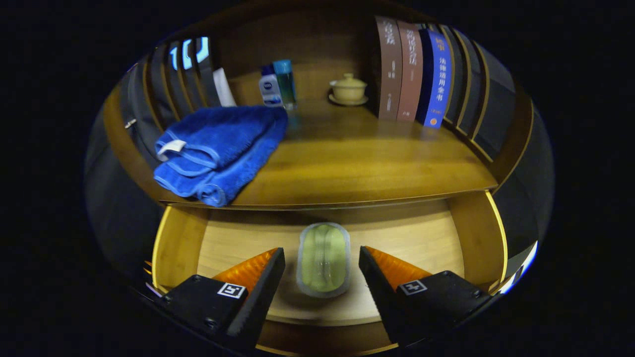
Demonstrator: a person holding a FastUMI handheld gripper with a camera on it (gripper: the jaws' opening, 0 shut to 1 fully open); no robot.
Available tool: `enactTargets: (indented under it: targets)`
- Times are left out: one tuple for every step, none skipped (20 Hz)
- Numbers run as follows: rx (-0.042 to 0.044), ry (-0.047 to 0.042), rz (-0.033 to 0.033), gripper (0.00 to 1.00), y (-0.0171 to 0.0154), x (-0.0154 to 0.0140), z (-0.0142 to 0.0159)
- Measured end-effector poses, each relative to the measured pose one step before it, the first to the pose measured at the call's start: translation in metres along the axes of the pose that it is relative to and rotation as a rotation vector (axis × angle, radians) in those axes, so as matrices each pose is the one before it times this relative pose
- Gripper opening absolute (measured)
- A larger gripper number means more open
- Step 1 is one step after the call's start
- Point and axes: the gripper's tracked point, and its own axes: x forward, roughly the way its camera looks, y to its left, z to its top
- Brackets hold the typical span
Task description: Pull open the drawer, take out the items inside it, and place them on the countertop above the cabinet.
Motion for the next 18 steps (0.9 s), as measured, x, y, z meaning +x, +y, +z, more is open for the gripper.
enactTargets:
  targets:
    - [0.01634, 0.03433, -0.00584, 0.94, -0.00133, 0.0075, -0.0029]
    - [0.01871, 0.03542, -0.00647, 0.92, -0.00127, 0.00709, -0.00249]
    - [0.00096, 0.03824, -0.01676, 0.92, -0.00536, 0.0059, -0.00465]
    - [-0.00998, 0.03568, -0.02032, 0.9, -0.00402, 0.00536, -0.00375]
    - [-0.01451, 0.02796, -0.02274, 0.89, -0.00162, 0.00179, -0.00426]
    - [-0.01544, 0.02775, -0.00895, 0.83, -0.00066, 0.00336, -0.00371]
    - [-0.00906, 0.0248, -0.00494, 0.78, 0.0014, 0.00505, -0.00144]
    - [-0.00192, 0.01723, -0.00264, 0.72, 0.00108, 0.00296, -0.00044]
    - [-0.00363, 0.01787, 0.00007, 0.66, 0.00169, 0.00257, -0.00341]
    - [-0.0038, 0.0114, 0.0077, 0.61, 0.00081, 0.00003, -0.00023]
    - [0.00101, -0.0071, 0.00855, 0.55, 0.00189, 0.00388, 0.00081]
    - [0.00725, -0.00829, -0.00741, 0.46, -0.00153, -0.00087, -0.00004]
    - [-0.00475, 0.01064, -0.00489, 0.37, -0.00007, 0.00199, 0.00045]
    - [-0.00775, -0.00134, 0.00021, 0.27, 0.0001, -0.00475, 0.00325]
    - [-0.00463, -0.0018, 0.00336, 0.27, 0.00158, 0.00355, -0.00163]
    - [-0.00144, -0.00764, -0.00644, 0.27, -0.00236, -0.00224, 0.0014]
    - [0.00991, -0.00463, 0.00959, 0.2, -0.00025, -0.00681, 0.00101]
    - [0.00888, 0.00078, 0.00243, 0.12, -0.0004, 0.01515, -0.00409]
